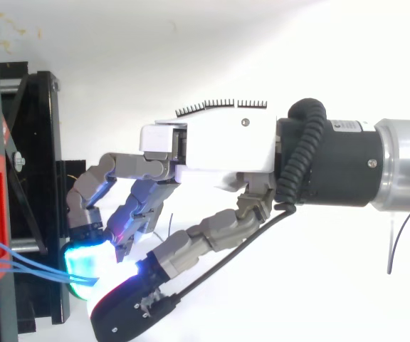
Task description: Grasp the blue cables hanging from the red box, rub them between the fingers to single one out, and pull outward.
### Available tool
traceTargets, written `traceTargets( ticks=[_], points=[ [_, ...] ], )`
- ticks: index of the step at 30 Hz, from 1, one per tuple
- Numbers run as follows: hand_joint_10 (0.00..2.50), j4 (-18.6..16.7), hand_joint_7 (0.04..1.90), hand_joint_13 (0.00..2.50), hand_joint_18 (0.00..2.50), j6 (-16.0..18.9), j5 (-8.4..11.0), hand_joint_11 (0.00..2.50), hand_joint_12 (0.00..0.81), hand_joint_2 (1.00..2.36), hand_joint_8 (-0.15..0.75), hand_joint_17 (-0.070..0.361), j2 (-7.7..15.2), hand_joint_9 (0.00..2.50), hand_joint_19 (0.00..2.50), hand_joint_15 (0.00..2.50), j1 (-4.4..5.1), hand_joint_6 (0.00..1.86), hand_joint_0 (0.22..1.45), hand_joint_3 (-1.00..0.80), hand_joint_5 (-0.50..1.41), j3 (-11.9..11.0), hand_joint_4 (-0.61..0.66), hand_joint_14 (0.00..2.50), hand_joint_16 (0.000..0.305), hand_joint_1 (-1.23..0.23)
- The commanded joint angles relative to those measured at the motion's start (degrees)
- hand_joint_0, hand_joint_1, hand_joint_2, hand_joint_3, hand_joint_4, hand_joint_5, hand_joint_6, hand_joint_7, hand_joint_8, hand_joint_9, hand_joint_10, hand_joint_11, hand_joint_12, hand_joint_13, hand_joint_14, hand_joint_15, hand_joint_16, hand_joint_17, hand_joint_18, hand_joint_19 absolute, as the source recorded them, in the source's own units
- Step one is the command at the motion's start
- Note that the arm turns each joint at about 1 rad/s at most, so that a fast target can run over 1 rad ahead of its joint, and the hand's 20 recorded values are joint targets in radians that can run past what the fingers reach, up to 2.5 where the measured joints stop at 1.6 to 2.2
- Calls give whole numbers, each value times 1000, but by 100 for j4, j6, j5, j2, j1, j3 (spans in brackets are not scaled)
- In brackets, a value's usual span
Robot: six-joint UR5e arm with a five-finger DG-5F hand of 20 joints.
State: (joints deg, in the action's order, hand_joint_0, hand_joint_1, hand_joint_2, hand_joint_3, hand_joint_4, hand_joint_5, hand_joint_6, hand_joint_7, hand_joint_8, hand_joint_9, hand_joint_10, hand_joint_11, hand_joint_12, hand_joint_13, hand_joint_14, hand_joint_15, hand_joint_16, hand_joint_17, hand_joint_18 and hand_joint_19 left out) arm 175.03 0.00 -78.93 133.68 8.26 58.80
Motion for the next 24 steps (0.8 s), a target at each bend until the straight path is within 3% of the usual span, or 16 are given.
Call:
traceTargets(
  ticks=[1, 7, 20, 22, 24],
  points=[
    [13, 5, 1055, 815, 758, 0, 0, 459, 409, 1016, 331, 112, 0, 906, 512, 477, 0, 908, 611, -274, -147, 0, 118, 17, 50, -821],
    [14, 14, 1063, 817, 765, 0, 0, 456, 408, 1021, 322, 110, 0, 873, 476, 460, 0, 933, 662, -169, -161, 0, -3, 17, 49, -873],
    [11, 14, 953, 776, 758, 0, -9, 439, 397, 1002, 299, 108, 0, 774, 408, 445, -8, 941, 790, -478, -184, 0, 82, 17, 48, -962],
    [13, 14, 934, 778, 762, 0, -9, 441, 396, 1000, 296, 108, 0, 771, 410, 435, 0, 942, 787, -500, -183, 0, 97, 17, 48, -960],
    [14, 14, 951, 799, 785, 0, -9, 455, 397, 1000, 307, 108, 0, 811, 427, 444, 0, 942, 703, -500, -176, 0, 121, 18, 48, -938]
  ],
)
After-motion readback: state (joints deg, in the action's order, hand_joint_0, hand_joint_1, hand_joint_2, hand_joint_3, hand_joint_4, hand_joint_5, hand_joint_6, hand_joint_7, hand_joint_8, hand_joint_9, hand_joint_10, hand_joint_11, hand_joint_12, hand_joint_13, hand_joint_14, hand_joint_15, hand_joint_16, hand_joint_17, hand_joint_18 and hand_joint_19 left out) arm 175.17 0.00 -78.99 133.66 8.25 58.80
